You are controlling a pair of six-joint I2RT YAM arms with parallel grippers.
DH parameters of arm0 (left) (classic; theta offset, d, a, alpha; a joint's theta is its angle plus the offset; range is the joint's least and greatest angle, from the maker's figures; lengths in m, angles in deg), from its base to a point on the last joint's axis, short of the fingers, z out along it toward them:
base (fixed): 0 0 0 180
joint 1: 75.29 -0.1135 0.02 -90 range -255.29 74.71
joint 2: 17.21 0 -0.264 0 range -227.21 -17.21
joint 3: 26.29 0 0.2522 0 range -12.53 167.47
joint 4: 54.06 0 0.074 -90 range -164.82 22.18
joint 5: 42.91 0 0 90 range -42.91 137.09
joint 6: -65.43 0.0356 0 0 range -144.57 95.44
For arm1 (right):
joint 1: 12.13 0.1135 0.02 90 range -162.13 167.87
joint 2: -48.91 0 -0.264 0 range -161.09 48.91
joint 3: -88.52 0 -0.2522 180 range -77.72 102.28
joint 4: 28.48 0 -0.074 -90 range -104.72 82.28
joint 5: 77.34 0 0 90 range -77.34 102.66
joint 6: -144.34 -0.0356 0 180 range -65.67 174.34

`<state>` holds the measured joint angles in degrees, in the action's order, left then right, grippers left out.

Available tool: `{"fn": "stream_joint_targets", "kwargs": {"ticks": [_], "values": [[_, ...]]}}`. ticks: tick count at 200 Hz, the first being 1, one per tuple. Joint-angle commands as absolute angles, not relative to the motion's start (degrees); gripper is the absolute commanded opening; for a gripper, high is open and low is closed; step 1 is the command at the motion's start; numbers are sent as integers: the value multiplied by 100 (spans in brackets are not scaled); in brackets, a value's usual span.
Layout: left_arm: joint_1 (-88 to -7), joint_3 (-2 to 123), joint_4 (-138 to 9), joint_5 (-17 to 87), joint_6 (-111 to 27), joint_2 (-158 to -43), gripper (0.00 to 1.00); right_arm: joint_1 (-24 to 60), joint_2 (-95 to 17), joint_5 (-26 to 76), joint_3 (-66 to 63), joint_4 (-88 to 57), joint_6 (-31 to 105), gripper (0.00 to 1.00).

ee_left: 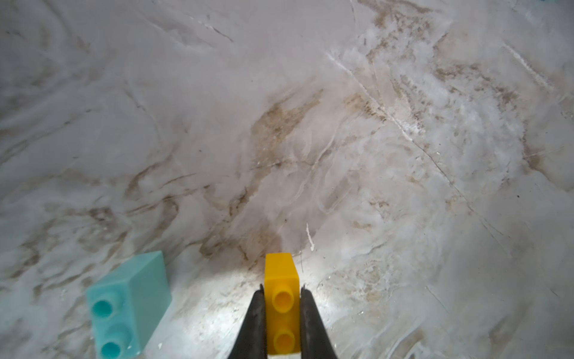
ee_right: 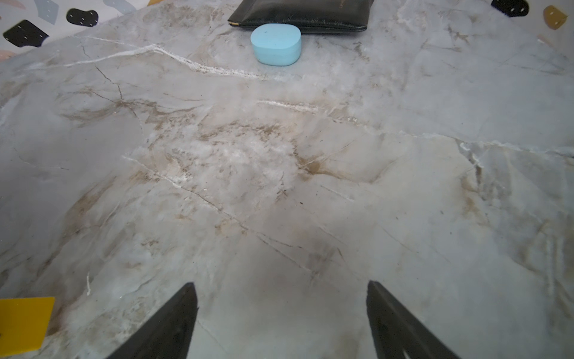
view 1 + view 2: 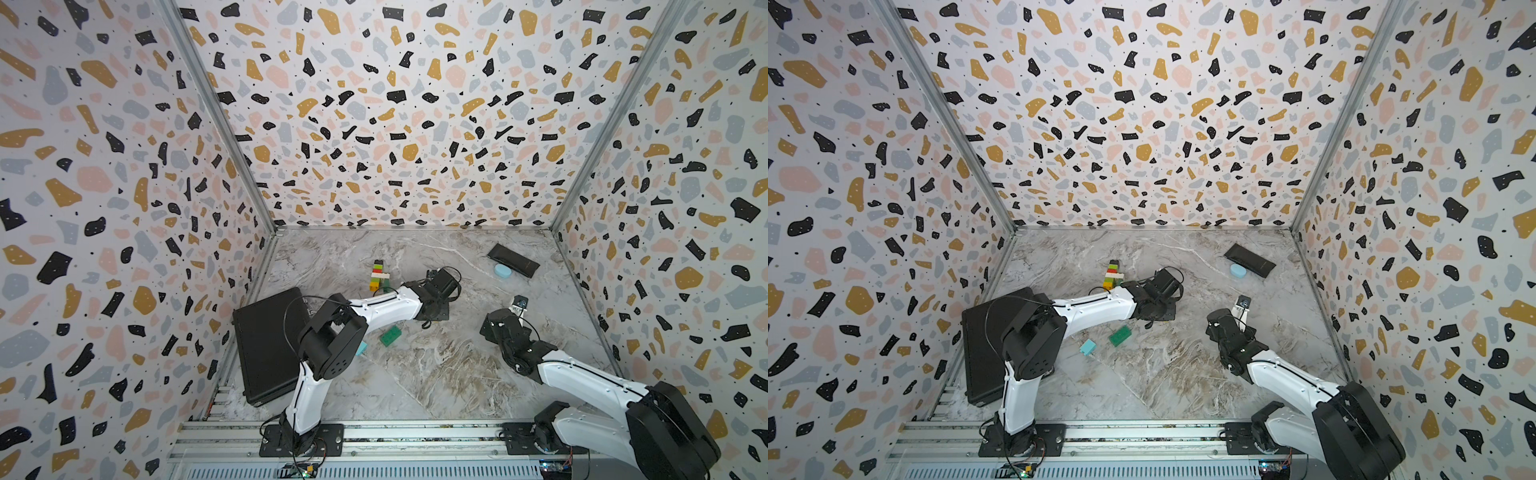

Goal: Assemble the letter h with lego
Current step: Adjust the lego brick at the center of the board.

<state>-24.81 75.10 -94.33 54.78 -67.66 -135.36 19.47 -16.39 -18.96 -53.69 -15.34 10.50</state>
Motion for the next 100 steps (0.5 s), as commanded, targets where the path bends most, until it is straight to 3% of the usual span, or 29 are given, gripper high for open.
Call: {"fn": "stream_joint_targets", "kwargs": {"ticks": [1,67,100], "values": [[-2382,7789,-9703,5823,-6813,-13674,0,1925,-1646,-1909,-5320,-1577,971,86],[-2265,7618,-9819,6339,-7103,-13741,0,1917,-1641,-1812,-5320,-1638,951,86],[-2247,7598,-9865,6393,-7254,-13777,7,1916,-1623,-1776,-5321,-1643,948,86]]}}
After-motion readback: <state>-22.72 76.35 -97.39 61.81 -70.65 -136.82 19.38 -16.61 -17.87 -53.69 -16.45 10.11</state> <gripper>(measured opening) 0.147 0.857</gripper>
